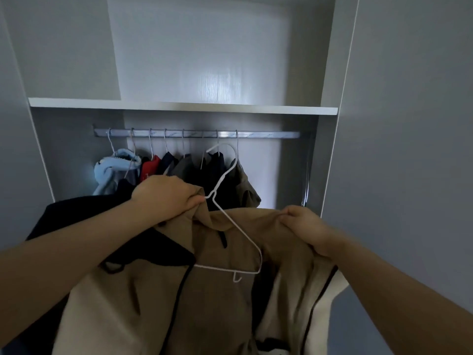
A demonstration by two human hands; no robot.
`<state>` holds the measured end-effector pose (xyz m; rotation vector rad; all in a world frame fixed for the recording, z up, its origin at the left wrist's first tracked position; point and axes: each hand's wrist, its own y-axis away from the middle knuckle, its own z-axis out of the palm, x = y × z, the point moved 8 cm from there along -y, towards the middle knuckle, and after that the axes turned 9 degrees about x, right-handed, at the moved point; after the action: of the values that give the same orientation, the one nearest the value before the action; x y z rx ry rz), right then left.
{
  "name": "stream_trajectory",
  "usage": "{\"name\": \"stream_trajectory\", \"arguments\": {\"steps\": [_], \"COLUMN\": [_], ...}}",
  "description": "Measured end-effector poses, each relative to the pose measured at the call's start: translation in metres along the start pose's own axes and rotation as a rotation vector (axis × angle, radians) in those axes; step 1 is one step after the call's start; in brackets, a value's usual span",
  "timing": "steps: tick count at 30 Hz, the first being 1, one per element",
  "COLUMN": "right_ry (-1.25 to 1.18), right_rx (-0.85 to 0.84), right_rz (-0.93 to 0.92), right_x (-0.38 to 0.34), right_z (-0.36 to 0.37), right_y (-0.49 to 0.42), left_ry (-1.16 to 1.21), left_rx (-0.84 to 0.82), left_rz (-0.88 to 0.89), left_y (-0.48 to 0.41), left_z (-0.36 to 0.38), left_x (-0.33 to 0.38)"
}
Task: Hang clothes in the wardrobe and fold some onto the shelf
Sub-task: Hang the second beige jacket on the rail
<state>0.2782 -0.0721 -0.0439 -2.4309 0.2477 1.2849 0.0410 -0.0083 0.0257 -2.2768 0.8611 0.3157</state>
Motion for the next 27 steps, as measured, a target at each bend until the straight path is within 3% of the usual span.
{"name": "stream_trajectory", "arguments": {"steps": [4, 7, 9, 11, 13, 15, 17, 18, 21, 23, 27], "right_ry": [-0.219, -0.338, -0.319, -0.119, 0.044, 0.088, 0.189, 0.257, 0.420, 0.384, 0.397], "right_rx": [0.003, -0.053, -0.114, -0.108, 0.008, 0.282, 0.532, 0.559, 0.280, 0.080, 0.058], "right_rz": [0.038, 0.066, -0.026, -0.220, -0.419, -0.567, -0.563, -0.498, -0.244, -0.175, -0.220], "right_x": [-0.030, -0.045, -0.055, -0.063, -0.068, -0.072, -0.067, -0.060, -0.028, -0.014, -0.008], "right_z": [0.014, 0.033, 0.041, 0.039, 0.031, 0.011, -0.010, -0.014, -0.008, 0.004, 0.008], "right_y": [0.000, 0.008, 0.016, 0.022, 0.028, 0.035, 0.037, 0.033, 0.014, 0.013, 0.017], "left_ry": [0.004, 0.230, 0.411, 0.546, 0.628, 0.669, 0.679, 0.684, 0.725, 0.749, 0.873], "left_rx": [0.137, 0.284, 0.361, 0.376, 0.391, 0.411, 0.425, 0.438, 0.476, 0.453, 0.289], "left_rz": [-0.129, -0.235, -0.241, -0.237, -0.256, -0.299, -0.337, -0.344, -0.354, -0.352, -0.368], "left_y": [-0.009, -0.008, -0.006, -0.003, 0.001, 0.006, 0.009, 0.011, 0.013, 0.014, 0.010], "left_z": [-0.005, -0.017, -0.025, -0.030, -0.032, -0.032, -0.033, -0.033, -0.034, -0.031, -0.012], "left_x": [0.011, 0.008, 0.007, 0.007, 0.006, 0.002, -0.001, -0.002, -0.007, -0.006, -0.004]}}
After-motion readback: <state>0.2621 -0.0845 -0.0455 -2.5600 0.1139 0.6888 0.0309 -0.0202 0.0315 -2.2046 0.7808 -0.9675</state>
